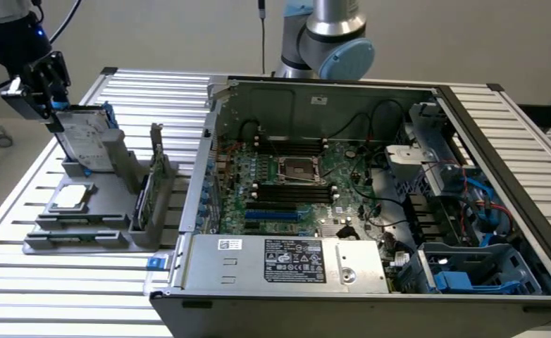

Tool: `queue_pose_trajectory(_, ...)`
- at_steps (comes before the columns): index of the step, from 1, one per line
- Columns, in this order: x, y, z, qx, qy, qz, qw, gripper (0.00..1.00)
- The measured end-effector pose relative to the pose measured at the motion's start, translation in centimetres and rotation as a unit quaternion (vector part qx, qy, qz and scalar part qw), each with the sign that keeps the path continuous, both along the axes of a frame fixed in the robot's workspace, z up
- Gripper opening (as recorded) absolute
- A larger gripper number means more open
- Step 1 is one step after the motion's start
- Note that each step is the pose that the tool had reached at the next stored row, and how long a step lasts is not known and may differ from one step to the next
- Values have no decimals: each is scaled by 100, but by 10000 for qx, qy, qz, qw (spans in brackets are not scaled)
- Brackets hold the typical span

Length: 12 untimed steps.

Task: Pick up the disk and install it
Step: 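Pick up the disk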

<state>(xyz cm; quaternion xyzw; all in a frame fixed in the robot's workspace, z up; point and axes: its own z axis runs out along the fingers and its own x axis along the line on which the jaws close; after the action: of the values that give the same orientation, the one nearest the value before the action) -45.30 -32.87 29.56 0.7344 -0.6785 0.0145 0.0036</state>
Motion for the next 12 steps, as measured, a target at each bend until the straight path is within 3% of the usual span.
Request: queue_pose_trajectory(12, 2, 7, -18, 102, 3, -108, 9999, 52)
